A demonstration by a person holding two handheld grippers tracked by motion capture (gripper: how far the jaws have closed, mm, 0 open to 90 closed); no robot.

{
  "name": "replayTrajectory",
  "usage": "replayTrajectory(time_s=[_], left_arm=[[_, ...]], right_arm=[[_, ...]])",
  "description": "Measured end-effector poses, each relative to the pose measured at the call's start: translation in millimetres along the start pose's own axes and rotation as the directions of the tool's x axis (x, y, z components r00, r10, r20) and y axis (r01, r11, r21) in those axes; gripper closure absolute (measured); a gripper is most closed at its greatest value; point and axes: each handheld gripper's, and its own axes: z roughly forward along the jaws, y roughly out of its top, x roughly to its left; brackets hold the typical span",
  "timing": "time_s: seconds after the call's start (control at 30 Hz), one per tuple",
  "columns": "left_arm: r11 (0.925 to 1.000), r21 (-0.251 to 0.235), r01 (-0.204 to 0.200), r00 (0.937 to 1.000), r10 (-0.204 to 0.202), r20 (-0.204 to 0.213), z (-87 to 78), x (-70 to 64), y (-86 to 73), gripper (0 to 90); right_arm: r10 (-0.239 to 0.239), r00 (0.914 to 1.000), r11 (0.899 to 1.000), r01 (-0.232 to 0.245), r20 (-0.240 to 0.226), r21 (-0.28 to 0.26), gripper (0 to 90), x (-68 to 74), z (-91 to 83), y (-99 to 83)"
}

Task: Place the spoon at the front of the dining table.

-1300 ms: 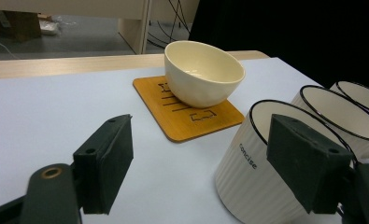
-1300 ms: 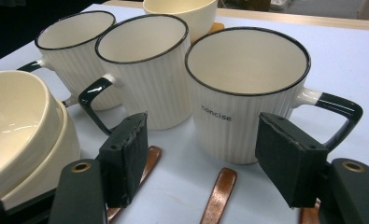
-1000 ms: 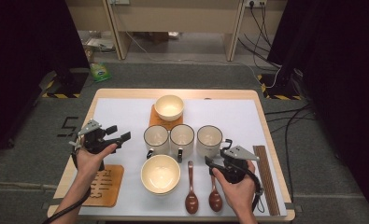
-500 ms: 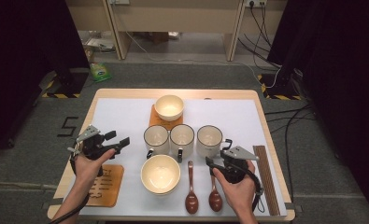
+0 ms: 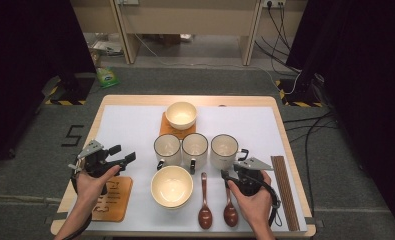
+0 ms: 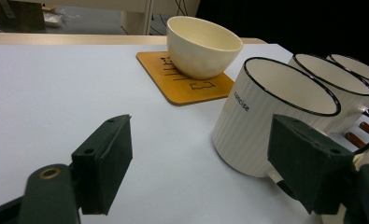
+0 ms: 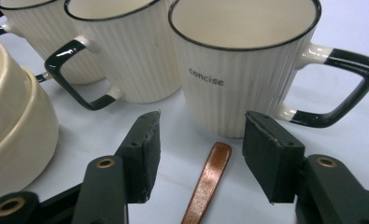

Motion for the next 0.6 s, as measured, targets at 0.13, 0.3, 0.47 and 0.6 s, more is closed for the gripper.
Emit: replayTrajectory(time_s=[0.13,0.3,0.47,0.6], left_arm=[[1.0000,0.003,-0.002,1.0000,0.002,-0.003,-2.7,0.0,-2.5,21.7],[1.0000,0.001,0.007,0.9999,-0.007,-0.010,-7.1,2.5,-5.0,21.6],[1.0000,0.005,0.006,0.9999,-0.006,-0.009,-7.5,2.9,-5.2,21.6],[1.0000,0.004,0.004,1.0000,-0.004,-0.004,-7.5,1.9,-4.5,21.6]], right_arm=[[0.014,0.9999,1.000,-0.014,0.000,0.022,48.8,-1.0,3.9,-1.4],[0.027,0.9996,0.998,-0.027,0.008,0.058,50.1,-2.1,9.2,-3.4],[0.033,0.9994,0.996,-0.033,0.009,0.079,53.7,-3.0,11.3,-3.8],[0.043,0.9990,0.995,-0.044,0.010,0.092,54.3,-4.2,12.6,-4.4]])
